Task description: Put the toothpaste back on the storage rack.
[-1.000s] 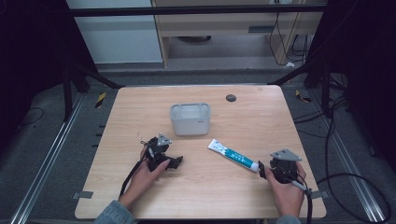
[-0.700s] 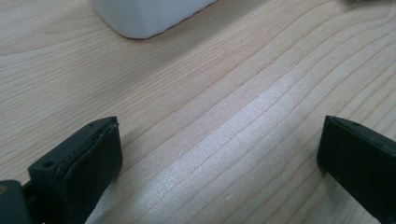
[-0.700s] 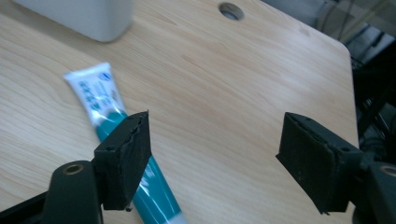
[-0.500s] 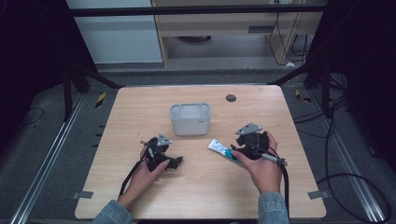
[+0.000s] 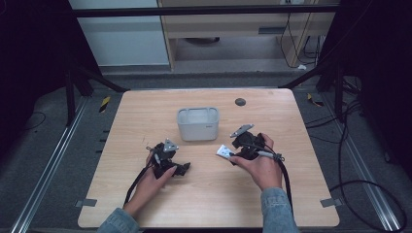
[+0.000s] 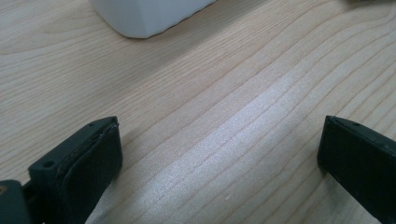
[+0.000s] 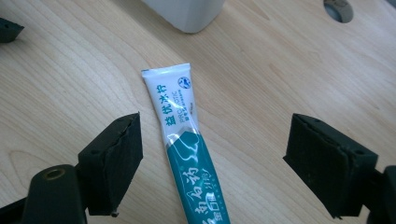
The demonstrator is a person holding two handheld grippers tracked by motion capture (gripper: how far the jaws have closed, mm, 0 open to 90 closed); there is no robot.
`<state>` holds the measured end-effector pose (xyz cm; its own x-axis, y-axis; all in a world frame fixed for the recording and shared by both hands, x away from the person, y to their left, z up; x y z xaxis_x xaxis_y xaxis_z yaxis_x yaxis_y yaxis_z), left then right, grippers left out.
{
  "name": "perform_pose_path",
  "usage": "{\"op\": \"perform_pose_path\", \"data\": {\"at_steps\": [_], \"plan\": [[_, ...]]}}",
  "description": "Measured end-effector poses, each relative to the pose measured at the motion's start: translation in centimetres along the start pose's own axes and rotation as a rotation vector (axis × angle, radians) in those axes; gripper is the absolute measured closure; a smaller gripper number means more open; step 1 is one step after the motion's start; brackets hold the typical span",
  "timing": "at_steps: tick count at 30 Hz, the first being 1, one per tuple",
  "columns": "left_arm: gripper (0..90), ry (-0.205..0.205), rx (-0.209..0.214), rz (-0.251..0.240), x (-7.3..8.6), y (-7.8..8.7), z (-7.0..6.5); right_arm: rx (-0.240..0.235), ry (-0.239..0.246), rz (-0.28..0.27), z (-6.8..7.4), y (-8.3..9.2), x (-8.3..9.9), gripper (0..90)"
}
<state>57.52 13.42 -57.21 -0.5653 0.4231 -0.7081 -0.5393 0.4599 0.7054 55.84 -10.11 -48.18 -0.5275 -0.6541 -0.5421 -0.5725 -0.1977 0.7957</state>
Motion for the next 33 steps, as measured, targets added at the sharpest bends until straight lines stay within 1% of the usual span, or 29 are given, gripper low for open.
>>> {"op": "perform_pose_path", "data": {"at_steps": [1, 2, 3, 4, 6, 7, 8, 9, 10, 11, 12, 13, 14, 15, 16, 17, 20, 21, 22, 24, 27, 28, 31, 32, 33], "plan": [[0.0, -0.001, 0.000, 0.000, 0.0, 0.0, 0.0, -0.010, 0.002, 0.002, 0.1, -0.1, 0.0, 18.8], [0.0, -0.001, 0.000, 0.000, 0.0, 0.0, 0.0, -0.010, 0.002, 0.002, 0.1, -0.1, 0.0, 18.8], [0.0, -0.001, 0.000, 0.000, 0.0, 0.0, 0.0, -0.023, 0.006, 0.005, 0.2, -0.3, -0.1, 19.4], [0.0, 0.000, 0.000, 0.000, 0.0, 0.0, 0.0, -0.051, 0.013, 0.025, 0.5, -0.7, 0.0, 21.2], [0.0, -0.001, 0.001, 0.000, 0.0, 0.0, 0.0, -0.080, 0.021, 0.039, 1.0, -1.2, 0.0, 25.6], [0.0, 0.000, 0.001, 0.000, 0.0, 0.0, 0.0, -0.085, 0.031, 0.048, 1.2, -1.4, 0.0, 28.8], [0.0, 0.000, 0.001, 0.000, 0.0, 0.0, 0.0, -0.085, 0.031, 0.048, 1.2, -1.4, 0.0, 28.8], [0.0, 0.000, 0.000, 0.000, 0.0, 0.0, 0.0, -0.091, 0.038, 0.054, 1.3, -1.6, 0.1, 32.4], [0.0, 0.000, 0.000, 0.000, 0.0, 0.0, 0.0, -0.107, 0.048, 0.067, 1.7, -2.1, 0.1, 38.3], [0.0, 0.000, 0.000, 0.000, 0.0, 0.0, 0.0, -0.107, 0.048, 0.067, 1.7, -2.1, 0.1, 38.3], [0.0, 0.000, 0.000, 0.000, 0.0, 0.0, 0.0, -0.133, 0.065, 0.094, 2.0, -2.7, 0.4, 46.4], [0.0, -0.001, 0.000, 0.000, 0.0, 0.0, 0.0, -0.138, 0.073, 0.110, 2.0, -3.0, 0.5, 47.4], [0.0, 0.000, 0.000, 0.000, 0.0, 0.0, 0.0, -0.136, 0.079, 0.125, 2.0, -3.3, 0.6, 50.4], [0.0, 0.000, 0.000, 0.000, 0.0, 0.0, 0.0, -0.136, 0.079, 0.125, 2.0, -3.3, 0.6, 50.4], [0.0, -0.001, 0.000, 0.000, 0.0, 0.0, 0.0, -0.151, 0.095, 0.142, 2.1, -3.8, 0.7, 55.2], [0.0, 0.000, 0.000, 0.000, 0.0, 0.0, 0.0, -0.147, 0.098, 0.152, 1.9, -4.0, 0.8, 55.3], [0.0, 0.000, 0.001, -0.001, 0.0, 0.0, 0.0, -0.151, 0.078, 0.169, 1.6, -4.8, 1.0, 51.8], [0.0, 0.000, 0.001, -0.001, 0.0, 0.0, 0.0, -0.151, 0.078, 0.169, 1.6, -4.8, 1.0, 51.8], [0.0, -0.001, 0.001, -0.001, 0.0, 0.0, 0.0, -0.161, 0.070, 0.183, 1.5, -5.3, 1.1, 51.6], [0.0, -0.003, 0.002, 0.000, 0.0, 0.0, 0.0, -0.171, 0.071, 0.194, 1.6, -5.7, 1.3, 51.2], [0.0, -0.003, 0.002, -0.001, 0.0, 0.0, 0.0, -0.181, 0.071, 0.199, 1.6, -6.0, 1.4, 50.9], [0.0, -0.003, 0.002, 0.000, 0.0, 0.0, 0.0, -0.182, 0.056, 0.206, 1.5, -6.1, 1.5, 51.7], [0.0, -0.003, 0.002, 0.000, 0.0, 0.0, 0.0, -0.192, 0.052, 0.210, 1.4, -6.2, 1.5, 51.8], [0.0, -0.003, 0.002, 0.000, 0.0, 0.0, 0.0, -0.202, 0.050, 0.222, 1.4, -6.3, 1.6, 52.3], [0.0, -0.003, 0.002, 0.000, 0.0, 0.0, 0.0, -0.205, 0.062, 0.224, 1.4, -6.3, 1.6, 52.2]]}}
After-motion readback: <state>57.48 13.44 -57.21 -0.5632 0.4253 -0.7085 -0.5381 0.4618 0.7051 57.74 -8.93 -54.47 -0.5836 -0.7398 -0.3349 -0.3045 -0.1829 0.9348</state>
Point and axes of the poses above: each handheld gripper's, and its own axes: y roughly backward along the jaws, x roughly out of its underside, z roughly to its left, the point moved 9 cm from there along -y, roughly forward along the jaws, and after that the axes turned 4 degrees about y, right-handed, at the moved point
